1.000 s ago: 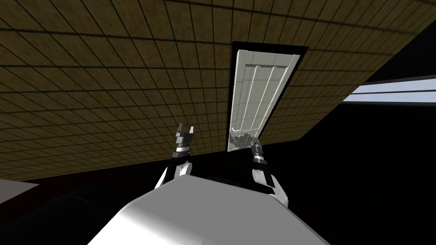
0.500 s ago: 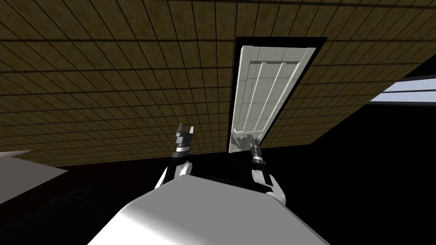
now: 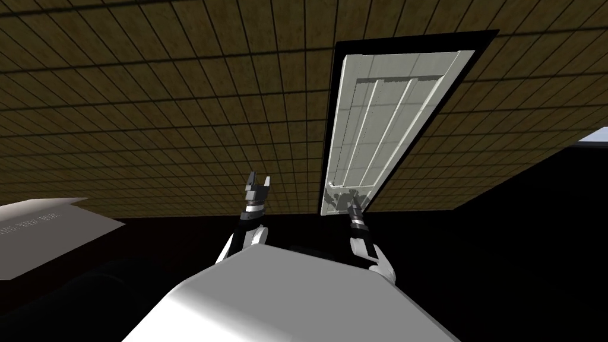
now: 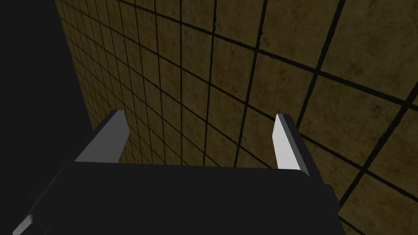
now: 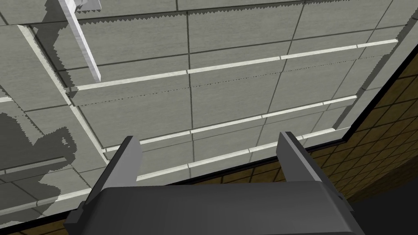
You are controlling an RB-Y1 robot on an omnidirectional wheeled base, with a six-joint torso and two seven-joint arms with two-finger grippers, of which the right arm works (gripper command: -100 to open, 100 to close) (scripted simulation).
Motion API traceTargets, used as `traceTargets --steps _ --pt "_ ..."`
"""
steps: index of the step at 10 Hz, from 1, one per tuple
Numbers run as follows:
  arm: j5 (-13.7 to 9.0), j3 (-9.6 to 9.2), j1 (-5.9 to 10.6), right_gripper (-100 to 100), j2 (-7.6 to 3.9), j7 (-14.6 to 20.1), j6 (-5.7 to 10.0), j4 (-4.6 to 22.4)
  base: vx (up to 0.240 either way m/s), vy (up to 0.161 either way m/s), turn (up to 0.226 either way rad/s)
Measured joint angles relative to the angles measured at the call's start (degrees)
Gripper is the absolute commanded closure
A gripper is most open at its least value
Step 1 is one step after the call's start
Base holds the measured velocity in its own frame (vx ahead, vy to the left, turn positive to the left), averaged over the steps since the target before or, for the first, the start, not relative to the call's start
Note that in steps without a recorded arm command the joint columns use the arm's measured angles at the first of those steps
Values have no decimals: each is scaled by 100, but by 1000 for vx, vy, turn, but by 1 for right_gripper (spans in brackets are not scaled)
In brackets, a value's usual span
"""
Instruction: Pull the door open
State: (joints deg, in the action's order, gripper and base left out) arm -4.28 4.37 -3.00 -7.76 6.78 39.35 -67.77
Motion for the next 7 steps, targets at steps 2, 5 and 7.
traceTargets --steps 2,5,7 --pt "-3 7 127 -100 -18 -7 85 351 46 -42 154" --pt "-5 1 250 -100 -50 -10 170 759 57 -50 112" --pt "-12 11 394 -100 -81 -6 279 1117 38 -35 88"
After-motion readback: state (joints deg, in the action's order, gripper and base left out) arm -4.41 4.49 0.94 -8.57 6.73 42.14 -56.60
